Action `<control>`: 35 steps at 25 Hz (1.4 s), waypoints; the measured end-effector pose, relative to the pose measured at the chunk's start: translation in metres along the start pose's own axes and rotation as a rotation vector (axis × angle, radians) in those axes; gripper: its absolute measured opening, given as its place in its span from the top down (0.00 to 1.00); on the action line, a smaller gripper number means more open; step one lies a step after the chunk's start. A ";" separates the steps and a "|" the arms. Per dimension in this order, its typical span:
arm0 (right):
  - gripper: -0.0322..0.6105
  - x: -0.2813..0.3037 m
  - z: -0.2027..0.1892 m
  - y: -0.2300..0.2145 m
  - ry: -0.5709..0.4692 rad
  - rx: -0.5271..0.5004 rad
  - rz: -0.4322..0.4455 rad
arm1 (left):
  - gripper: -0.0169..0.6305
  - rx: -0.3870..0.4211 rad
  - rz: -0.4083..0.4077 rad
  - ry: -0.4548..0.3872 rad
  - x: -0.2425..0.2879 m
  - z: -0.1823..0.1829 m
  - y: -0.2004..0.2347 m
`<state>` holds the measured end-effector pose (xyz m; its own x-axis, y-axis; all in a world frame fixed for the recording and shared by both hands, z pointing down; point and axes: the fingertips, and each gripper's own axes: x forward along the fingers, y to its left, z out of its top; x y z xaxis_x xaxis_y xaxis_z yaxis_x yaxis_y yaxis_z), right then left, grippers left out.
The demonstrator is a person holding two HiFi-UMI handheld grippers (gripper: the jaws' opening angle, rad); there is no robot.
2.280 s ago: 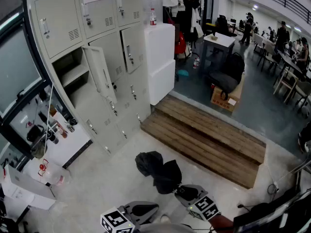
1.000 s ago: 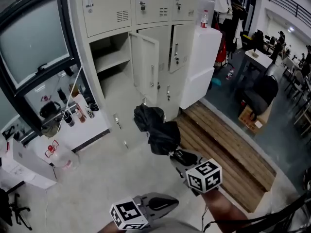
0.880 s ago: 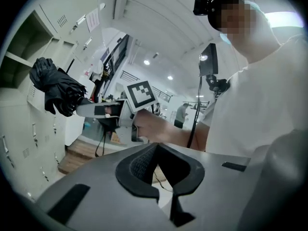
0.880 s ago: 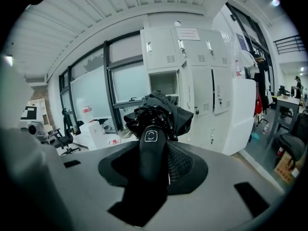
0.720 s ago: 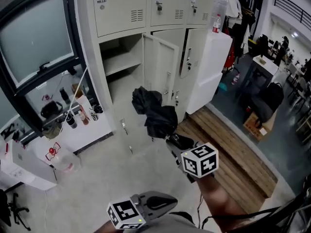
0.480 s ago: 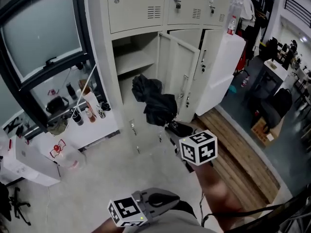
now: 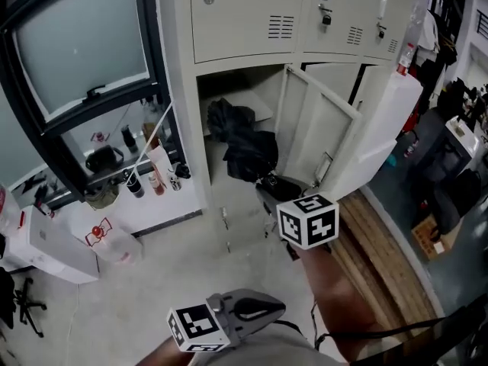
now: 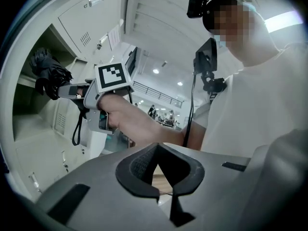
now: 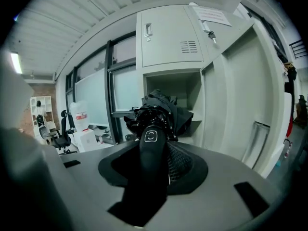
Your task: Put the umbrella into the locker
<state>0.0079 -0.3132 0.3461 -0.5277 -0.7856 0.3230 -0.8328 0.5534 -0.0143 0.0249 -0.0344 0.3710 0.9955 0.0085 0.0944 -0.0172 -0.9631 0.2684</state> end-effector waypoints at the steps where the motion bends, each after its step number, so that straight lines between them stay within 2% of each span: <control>1: 0.71 0.010 0.006 -0.005 -0.003 -0.002 0.008 | 0.96 -0.003 0.009 -0.008 0.002 0.006 0.012; 6: 0.71 0.052 0.030 -0.026 -0.021 -0.024 0.040 | 0.96 0.000 0.021 -0.030 0.013 0.025 0.057; 11: 0.71 0.103 0.047 -0.045 -0.029 -0.019 0.040 | 0.96 -0.015 -0.016 -0.038 0.004 0.042 0.094; 15: 0.71 0.144 0.068 -0.059 -0.035 -0.022 0.011 | 0.96 -0.019 -0.036 -0.046 -0.012 0.057 0.134; 19: 0.71 0.178 0.088 -0.078 -0.031 -0.016 -0.037 | 0.96 0.011 -0.098 -0.011 -0.028 0.067 0.159; 24: 0.71 0.219 0.109 -0.093 -0.041 -0.013 -0.082 | 0.96 0.017 -0.119 0.001 -0.052 0.075 0.187; 35: 0.71 0.277 0.119 -0.108 0.010 -0.018 -0.142 | 0.96 -0.002 -0.169 0.031 -0.084 0.072 0.220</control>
<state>-0.0680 -0.6237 0.3250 -0.4034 -0.8536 0.3296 -0.8955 0.4423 0.0494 -0.0558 -0.2667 0.3528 0.9809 0.1784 0.0776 0.1497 -0.9469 0.2846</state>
